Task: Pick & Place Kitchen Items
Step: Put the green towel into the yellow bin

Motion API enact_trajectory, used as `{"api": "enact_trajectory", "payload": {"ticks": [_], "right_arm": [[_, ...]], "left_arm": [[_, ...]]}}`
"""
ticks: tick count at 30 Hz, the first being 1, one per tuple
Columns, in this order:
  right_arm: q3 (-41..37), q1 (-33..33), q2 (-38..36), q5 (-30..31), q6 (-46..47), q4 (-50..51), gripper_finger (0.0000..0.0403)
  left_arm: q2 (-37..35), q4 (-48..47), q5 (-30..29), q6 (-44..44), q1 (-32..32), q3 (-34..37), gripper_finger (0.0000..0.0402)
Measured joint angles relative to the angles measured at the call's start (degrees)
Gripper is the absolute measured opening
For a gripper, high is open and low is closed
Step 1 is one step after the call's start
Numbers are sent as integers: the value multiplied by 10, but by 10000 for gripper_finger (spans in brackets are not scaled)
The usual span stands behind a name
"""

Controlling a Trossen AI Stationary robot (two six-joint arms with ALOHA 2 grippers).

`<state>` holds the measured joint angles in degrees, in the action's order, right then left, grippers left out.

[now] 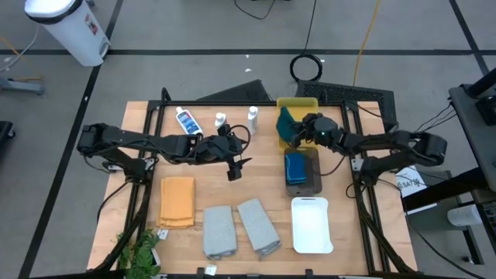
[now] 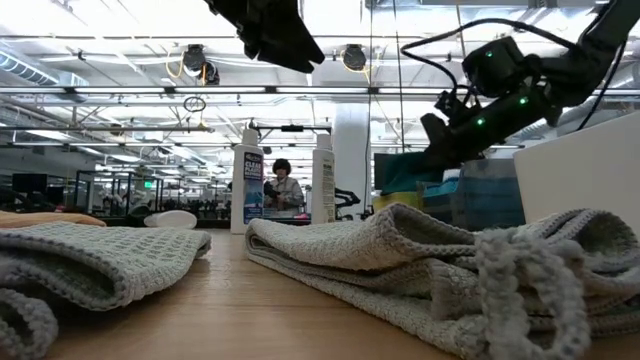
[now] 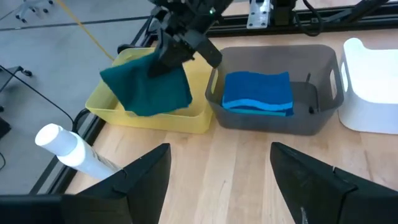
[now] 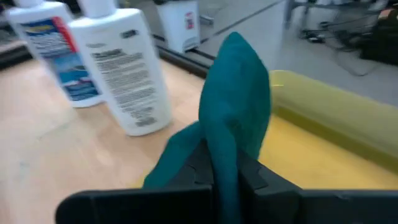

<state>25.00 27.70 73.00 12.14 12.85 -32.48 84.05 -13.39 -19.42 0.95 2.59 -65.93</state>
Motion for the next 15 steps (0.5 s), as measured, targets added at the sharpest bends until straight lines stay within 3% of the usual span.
{"api": "enact_trajectory", "payload": {"ticks": [5, 15], "right_arm": [[7, 5, 23, 5, -15, -8, 0], [7, 39, 25, 43, -31, 68, 0]], "left_arm": [[0, -2, 4, 0, 0, 0, 273], [0, -2, 16, 0, 0, 0, 274]]}}
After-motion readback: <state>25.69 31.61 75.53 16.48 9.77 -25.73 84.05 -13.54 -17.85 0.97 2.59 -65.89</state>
